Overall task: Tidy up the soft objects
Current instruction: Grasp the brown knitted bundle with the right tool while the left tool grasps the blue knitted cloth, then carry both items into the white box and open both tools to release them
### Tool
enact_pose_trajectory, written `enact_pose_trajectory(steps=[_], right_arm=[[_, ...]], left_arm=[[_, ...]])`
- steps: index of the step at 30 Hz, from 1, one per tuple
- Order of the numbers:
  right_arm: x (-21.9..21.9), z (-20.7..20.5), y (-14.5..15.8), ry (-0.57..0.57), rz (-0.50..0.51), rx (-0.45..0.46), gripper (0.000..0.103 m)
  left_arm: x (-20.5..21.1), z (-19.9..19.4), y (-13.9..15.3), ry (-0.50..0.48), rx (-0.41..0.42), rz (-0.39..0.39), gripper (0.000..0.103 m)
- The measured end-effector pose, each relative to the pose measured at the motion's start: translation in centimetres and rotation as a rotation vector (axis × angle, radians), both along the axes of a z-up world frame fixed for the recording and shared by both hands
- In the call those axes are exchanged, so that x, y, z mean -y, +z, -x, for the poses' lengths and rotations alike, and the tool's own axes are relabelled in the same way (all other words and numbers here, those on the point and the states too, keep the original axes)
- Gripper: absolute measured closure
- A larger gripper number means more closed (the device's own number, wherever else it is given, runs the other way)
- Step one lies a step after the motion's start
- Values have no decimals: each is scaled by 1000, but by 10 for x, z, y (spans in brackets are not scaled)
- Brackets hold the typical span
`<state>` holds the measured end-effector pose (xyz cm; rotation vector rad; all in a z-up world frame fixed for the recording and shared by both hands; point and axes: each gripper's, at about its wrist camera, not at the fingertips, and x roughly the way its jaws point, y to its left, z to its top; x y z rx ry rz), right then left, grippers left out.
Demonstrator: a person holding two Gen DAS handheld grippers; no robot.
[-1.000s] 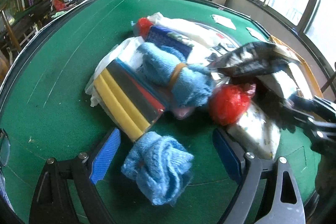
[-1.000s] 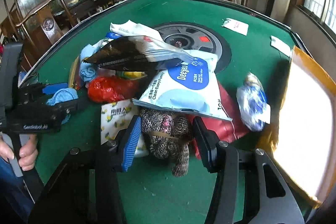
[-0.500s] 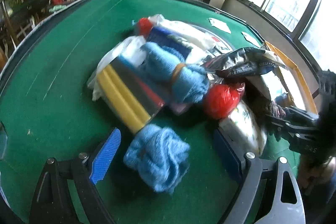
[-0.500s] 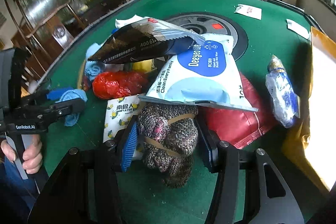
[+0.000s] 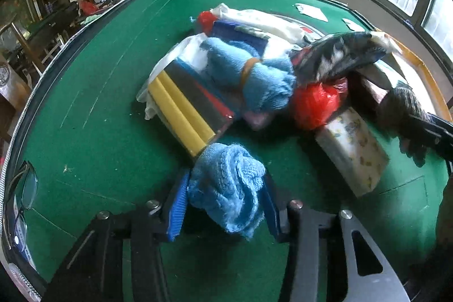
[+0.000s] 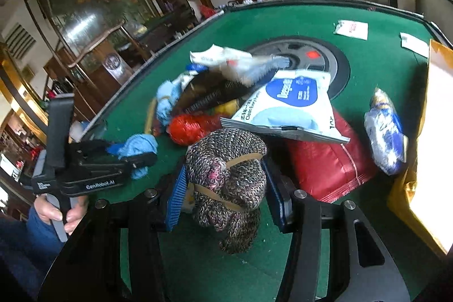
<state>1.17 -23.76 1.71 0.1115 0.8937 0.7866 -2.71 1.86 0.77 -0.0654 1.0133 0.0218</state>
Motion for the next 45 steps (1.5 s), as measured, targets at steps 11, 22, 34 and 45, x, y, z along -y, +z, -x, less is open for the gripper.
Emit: enact_pose_trajectory(steps=[11, 22, 34, 45], right_arm=[[30, 4, 33, -3, -190, 78, 53], [151, -43, 68, -478, -391, 30, 53], [274, -118, 32, -859, -366, -97, 53], [303, -136, -14, -928, -368, -227, 52]], left_arm=[[40, 11, 42, -141, 85, 22, 56], [144, -45, 105, -381, 140, 93, 56], [283, -138, 96, -514, 69, 128, 55], [364, -209, 29, -511, -51, 2, 55]])
